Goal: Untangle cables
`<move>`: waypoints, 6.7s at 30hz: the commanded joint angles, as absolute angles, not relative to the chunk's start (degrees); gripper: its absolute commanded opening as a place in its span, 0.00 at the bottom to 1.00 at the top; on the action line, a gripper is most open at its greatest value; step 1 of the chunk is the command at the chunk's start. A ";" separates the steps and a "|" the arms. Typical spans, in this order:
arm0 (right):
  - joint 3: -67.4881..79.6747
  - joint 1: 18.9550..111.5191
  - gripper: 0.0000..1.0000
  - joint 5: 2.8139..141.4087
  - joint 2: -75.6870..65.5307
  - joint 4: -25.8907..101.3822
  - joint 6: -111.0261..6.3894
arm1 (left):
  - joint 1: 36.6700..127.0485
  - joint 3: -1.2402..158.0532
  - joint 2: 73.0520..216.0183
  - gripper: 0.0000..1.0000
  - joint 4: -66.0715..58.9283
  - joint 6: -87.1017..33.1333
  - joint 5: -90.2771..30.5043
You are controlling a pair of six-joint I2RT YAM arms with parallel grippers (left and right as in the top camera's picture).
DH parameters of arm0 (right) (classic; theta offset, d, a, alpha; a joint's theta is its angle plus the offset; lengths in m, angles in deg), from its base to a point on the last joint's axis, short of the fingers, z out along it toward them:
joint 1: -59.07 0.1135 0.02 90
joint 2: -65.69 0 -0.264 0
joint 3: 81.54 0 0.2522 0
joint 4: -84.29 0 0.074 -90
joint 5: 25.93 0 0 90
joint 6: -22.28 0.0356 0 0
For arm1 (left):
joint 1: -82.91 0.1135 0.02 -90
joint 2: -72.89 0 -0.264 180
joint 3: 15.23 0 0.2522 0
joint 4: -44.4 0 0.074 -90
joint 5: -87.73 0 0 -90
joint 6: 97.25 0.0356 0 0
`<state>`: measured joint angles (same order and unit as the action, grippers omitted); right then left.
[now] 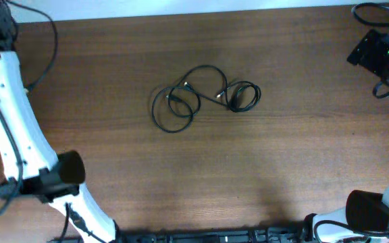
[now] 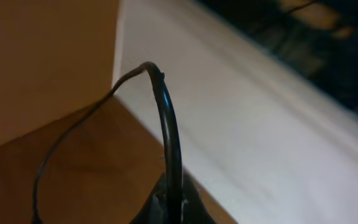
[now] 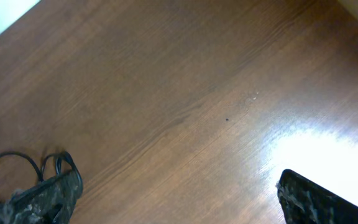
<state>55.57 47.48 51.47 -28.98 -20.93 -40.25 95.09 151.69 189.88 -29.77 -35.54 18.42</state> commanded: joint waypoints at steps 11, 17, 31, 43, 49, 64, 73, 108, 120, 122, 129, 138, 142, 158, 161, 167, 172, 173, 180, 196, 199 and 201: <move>55.63 47.41 1.00 50.75 -28.34 -20.97 -39.77 | 101.41 151.30 214.38 0.86 -17.09 -26.86 19.88; 55.65 47.41 1.00 50.75 -28.34 -20.99 -39.77 | 101.41 151.30 214.23 0.79 -27.34 -26.89 18.29; 55.65 47.41 1.00 50.75 -28.34 -20.97 -39.77 | 103.66 151.12 229.33 0.42 -37.00 -26.84 14.61; 55.65 47.41 1.00 50.75 -28.34 -20.99 -39.77 | 107.71 151.12 229.55 0.00 -38.64 -76.83 -19.07; 55.63 47.41 1.00 50.75 -28.34 -20.97 -39.77 | 108.91 151.28 229.53 0.36 -36.32 -70.86 -17.69; 55.65 47.41 1.00 50.75 -28.34 -20.99 -39.77 | 101.13 176.17 227.60 0.99 -58.44 -23.89 -33.10; 55.63 47.41 1.00 50.75 -28.34 -20.97 -39.77 | 77.96 166.47 227.58 0.99 -66.12 -1.12 -13.60; 55.63 47.41 1.00 50.75 -28.34 -20.97 -39.77 | 71.58 111.67 189.35 0.00 -36.17 -5.95 -17.43; 55.65 47.41 1.00 50.75 -28.34 -20.99 -39.77 | 71.55 114.97 161.31 0.00 -17.09 -19.56 -35.94; 55.65 47.41 1.00 50.75 -28.34 -20.97 -39.77 | 70.72 114.82 162.16 0.00 -19.43 -19.87 -35.96; 55.65 47.41 1.00 50.75 -28.34 -20.99 -39.77 | 61.76 114.82 170.67 0.00 -36.21 -26.95 -3.57; 55.65 47.41 1.00 50.75 -28.34 -20.99 -39.77 | 61.67 114.82 177.27 0.42 -48.45 -23.96 -1.73; 55.63 47.41 1.00 50.75 -28.34 -20.99 -39.77 | 61.67 114.82 177.53 0.52 -52.54 -20.66 -5.97; 55.65 47.41 1.00 50.75 -28.34 -20.99 -39.77 | 58.29 108.02 205.59 0.49 -47.01 -10.17 -8.93; 55.65 47.41 1.00 50.75 -28.34 -20.99 -39.77 | 58.29 108.02 207.04 0.42 -44.76 -10.17 -8.93; 55.65 47.41 1.00 50.75 -28.34 -20.99 -39.77 | 58.13 106.60 207.06 0.24 -43.71 -10.19 -8.93; 55.63 47.41 1.00 50.75 -28.34 -20.99 -39.77 | 58.35 110.65 207.01 0.00 -46.71 -12.37 -9.03; 55.63 47.41 1.00 50.75 -28.34 -20.99 -39.77 | 58.35 117.64 206.95 0.00 -51.45 -12.33 -10.48; 55.65 47.41 1.00 50.75 -28.34 -20.99 -39.77 | 59.90 165.59 205.61 0.00 -66.09 -8.83 -37.45; 55.52 47.52 0.96 81.43 -28.39 -19.57 -42.75 | 52.80 174.77 204.11 0.00 -66.09 -19.65 -8.90; 53.23 56.75 0.82 98.96 -28.54 -22.07 -52.71 | 52.80 174.77 204.11 0.00 -65.94 -20.96 -8.71; 50.87 65.07 0.94 94.33 -28.54 -19.33 -51.01 | 53.22 174.77 204.11 0.00 -65.94 -21.33 -8.51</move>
